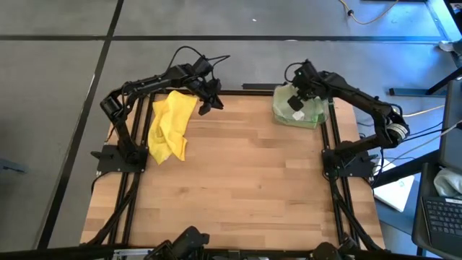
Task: Fold microfiber towels
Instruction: Put the light green cloth into the transparent bin
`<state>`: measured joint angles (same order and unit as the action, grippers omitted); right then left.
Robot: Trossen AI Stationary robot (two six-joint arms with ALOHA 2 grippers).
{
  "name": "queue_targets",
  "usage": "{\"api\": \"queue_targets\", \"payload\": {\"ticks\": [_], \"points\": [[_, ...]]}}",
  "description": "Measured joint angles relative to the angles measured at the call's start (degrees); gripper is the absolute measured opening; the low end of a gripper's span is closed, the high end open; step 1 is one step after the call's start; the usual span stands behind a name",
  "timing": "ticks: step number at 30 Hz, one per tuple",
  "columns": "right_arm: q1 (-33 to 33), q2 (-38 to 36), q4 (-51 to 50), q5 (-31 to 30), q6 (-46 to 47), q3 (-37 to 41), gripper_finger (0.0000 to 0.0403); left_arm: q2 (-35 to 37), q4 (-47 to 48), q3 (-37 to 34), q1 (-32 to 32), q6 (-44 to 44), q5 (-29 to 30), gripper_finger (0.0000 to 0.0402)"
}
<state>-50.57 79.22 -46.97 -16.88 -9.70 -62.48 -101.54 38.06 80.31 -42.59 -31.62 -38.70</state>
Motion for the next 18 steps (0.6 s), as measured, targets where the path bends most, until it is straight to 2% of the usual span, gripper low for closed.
{"api": "queue_targets", "payload": {"ticks": [13, 18], "points": [[-3.57, 2.94, -3.01, 0.03, 3.43, 0.00, 0.0080, 0.00, 0.03, 0.00, 1.52, 0.00, 0.00, 0.0055], [-3.78, 3.15, -3.01, -3.72, 1.38, 0.00, 0.0105, 0.00, 0.03, 0.00, 1.97, -0.02, -0.02, 0.0055]]}}
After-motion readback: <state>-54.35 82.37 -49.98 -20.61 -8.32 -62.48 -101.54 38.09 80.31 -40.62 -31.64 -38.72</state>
